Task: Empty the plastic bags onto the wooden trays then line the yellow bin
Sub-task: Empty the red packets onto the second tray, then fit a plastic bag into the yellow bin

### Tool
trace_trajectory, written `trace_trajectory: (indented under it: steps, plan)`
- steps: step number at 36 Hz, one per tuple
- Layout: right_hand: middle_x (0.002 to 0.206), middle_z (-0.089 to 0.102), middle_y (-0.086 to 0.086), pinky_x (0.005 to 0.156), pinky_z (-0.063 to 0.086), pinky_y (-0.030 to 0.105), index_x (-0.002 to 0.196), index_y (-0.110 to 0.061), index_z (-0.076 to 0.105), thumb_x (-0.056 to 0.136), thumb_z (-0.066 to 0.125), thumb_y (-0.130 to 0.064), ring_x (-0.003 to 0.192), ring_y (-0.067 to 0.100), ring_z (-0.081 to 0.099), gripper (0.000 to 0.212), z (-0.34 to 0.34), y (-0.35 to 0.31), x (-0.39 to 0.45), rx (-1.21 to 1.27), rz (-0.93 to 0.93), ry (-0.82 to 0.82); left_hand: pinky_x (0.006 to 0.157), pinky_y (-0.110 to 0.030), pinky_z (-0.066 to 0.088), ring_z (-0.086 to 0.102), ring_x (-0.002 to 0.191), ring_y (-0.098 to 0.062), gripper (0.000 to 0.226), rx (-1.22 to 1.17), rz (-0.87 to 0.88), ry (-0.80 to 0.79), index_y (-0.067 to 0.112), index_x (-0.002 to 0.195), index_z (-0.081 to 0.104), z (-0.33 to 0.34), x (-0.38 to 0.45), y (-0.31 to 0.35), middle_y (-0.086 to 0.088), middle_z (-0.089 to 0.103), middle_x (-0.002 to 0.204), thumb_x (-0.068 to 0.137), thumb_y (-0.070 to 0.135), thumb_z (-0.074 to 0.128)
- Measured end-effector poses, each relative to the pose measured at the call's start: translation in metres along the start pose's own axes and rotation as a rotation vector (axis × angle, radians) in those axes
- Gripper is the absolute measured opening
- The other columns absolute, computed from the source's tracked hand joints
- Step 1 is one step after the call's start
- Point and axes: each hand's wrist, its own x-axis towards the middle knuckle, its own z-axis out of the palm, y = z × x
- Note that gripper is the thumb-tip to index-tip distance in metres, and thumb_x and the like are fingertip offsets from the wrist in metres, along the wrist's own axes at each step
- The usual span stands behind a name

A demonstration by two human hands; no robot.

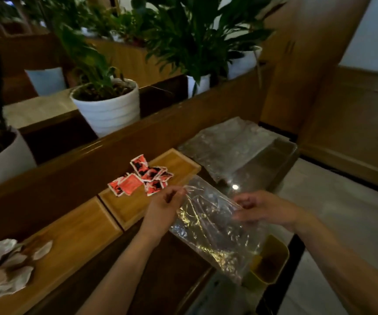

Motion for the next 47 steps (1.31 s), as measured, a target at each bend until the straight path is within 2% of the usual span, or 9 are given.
trace_trajectory:
  steps: [9,14,18,26,31,35,38,43,47]
  plan:
    - [0.074,0.074,-0.006,0.054,0.049,0.014,0.107,-0.006,0.070,0.087,0.069,-0.010,0.057,-0.001,0.066,0.021,-0.034,0.042,-0.004,-0.025,0.012,0.089,0.068,-0.012,0.050,0.065,0.071,0.003,0.022,0.016,0.075,-0.101,0.031,0.089,0.068,0.071,0.018,0.015,0.009,0.071,0.084,0.098,0.018,0.053]
    - [0.074,0.075,-0.008,0.060,0.050,0.018,0.103,-0.012,0.072,0.087,0.070,-0.014,0.063,0.002,0.068,0.016,-0.070,0.067,-0.009,0.005,0.015,0.178,0.077,-0.010,0.050,0.065,0.087,0.000,0.017,0.064,0.092,-0.140,0.027,0.099,0.068,0.112,0.040,0.024,0.014,0.069,0.093,0.098,0.018,0.053]
    - [0.071,0.074,-0.002,0.061,0.051,0.023,0.101,-0.013,0.075,0.084,0.072,-0.013,0.061,0.007,0.066,0.017,-0.103,0.090,-0.018,0.125,-0.005,0.254,0.079,-0.020,0.053,0.067,0.091,-0.008,0.018,0.156,0.155,-0.107,0.025,0.107,0.067,0.143,0.065,0.027,0.006,0.071,0.099,0.099,0.027,0.051]
    - [0.066,0.066,0.003,0.056,0.048,0.021,0.090,-0.001,0.073,0.086,0.071,-0.013,0.054,0.007,0.058,0.013,-0.171,0.133,-0.035,0.299,-0.007,0.471,0.091,-0.037,0.050,0.051,0.114,-0.019,0.040,0.962,0.528,0.038,0.022,0.128,0.057,0.191,0.126,0.023,-0.001,0.054,0.124,0.090,0.030,0.063]
    - [0.073,0.062,0.014,0.051,0.048,0.018,0.097,0.008,0.069,0.086,0.069,-0.004,0.052,0.010,0.055,0.017,-0.208,0.161,-0.053,0.362,0.027,0.541,0.112,-0.056,0.030,0.028,0.139,-0.035,0.072,1.211,0.163,-0.092,0.036,0.148,0.025,0.211,0.161,0.030,-0.008,0.026,0.154,0.087,0.031,0.063]
    - [0.066,0.066,0.008,0.048,0.046,0.018,0.093,0.007,0.069,0.086,0.066,0.001,0.050,0.012,0.054,0.010,-0.228,0.181,-0.065,0.424,0.039,0.608,0.111,-0.058,0.029,0.031,0.139,-0.035,0.074,1.305,0.006,-0.122,0.035,0.148,0.023,0.216,0.182,0.034,-0.011,0.031,0.152,0.086,0.034,0.064]
    - [0.067,0.068,0.007,0.052,0.047,0.022,0.090,0.000,0.072,0.086,0.068,-0.003,0.051,0.012,0.056,0.006,-0.238,0.194,-0.071,0.438,0.052,0.648,0.100,-0.052,0.044,0.046,0.129,-0.034,0.071,1.328,-0.075,-0.142,0.033,0.149,0.023,0.221,0.191,0.037,-0.013,0.045,0.142,0.089,0.032,0.061]
    - [0.069,0.071,0.007,0.060,0.050,0.031,0.085,-0.006,0.073,0.086,0.070,-0.008,0.059,0.020,0.056,0.004,-0.248,0.214,-0.074,0.486,0.084,0.722,0.079,-0.044,0.057,0.061,0.107,-0.031,0.059,1.413,-0.007,-0.131,0.033,0.147,0.028,0.226,0.192,0.034,-0.012,0.057,0.126,0.094,0.026,0.051]
    - [0.081,0.071,0.024,0.065,0.047,0.037,0.082,-0.009,0.074,0.084,0.071,-0.006,0.064,0.025,0.054,0.005,-0.252,0.220,-0.074,0.533,0.094,0.788,0.077,-0.046,0.055,0.060,0.108,-0.034,0.047,1.360,0.089,-0.094,0.024,0.141,0.041,0.236,0.190,0.034,-0.013,0.054,0.129,0.095,0.021,0.049]
